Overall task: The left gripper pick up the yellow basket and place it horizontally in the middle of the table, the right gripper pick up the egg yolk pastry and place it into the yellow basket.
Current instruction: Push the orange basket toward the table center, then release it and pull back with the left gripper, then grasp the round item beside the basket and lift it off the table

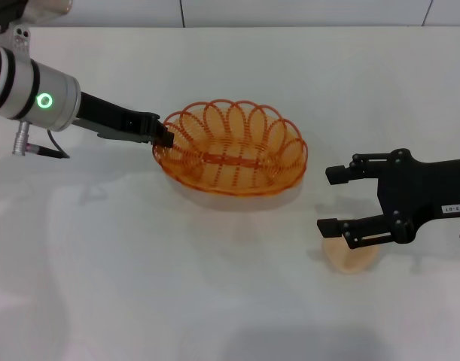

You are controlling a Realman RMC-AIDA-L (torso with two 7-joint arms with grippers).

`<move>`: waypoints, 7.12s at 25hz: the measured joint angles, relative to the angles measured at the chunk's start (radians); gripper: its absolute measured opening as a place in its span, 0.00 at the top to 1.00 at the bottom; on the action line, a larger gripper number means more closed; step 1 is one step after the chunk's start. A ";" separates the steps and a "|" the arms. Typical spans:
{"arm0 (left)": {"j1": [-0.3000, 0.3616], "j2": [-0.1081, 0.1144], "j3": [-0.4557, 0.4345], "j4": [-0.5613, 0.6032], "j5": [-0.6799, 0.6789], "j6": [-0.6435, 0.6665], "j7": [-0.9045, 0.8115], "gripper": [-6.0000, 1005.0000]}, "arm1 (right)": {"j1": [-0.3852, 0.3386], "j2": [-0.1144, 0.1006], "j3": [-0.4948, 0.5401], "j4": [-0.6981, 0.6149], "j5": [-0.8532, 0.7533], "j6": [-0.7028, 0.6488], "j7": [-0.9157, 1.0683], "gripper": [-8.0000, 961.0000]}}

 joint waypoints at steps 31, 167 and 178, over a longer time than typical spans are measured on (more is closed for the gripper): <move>-0.001 0.005 0.022 -0.023 -0.005 -0.036 -0.052 0.81 | 0.002 0.000 -0.002 -0.015 0.012 -0.020 0.002 0.18; 0.190 0.044 0.063 0.244 -0.405 0.378 0.551 0.12 | 0.092 0.002 -0.152 -0.084 -0.477 0.079 0.335 0.85; 0.203 0.049 0.063 0.243 -0.405 0.384 0.553 0.12 | 0.087 0.002 -0.134 -0.232 -0.444 0.027 0.391 0.94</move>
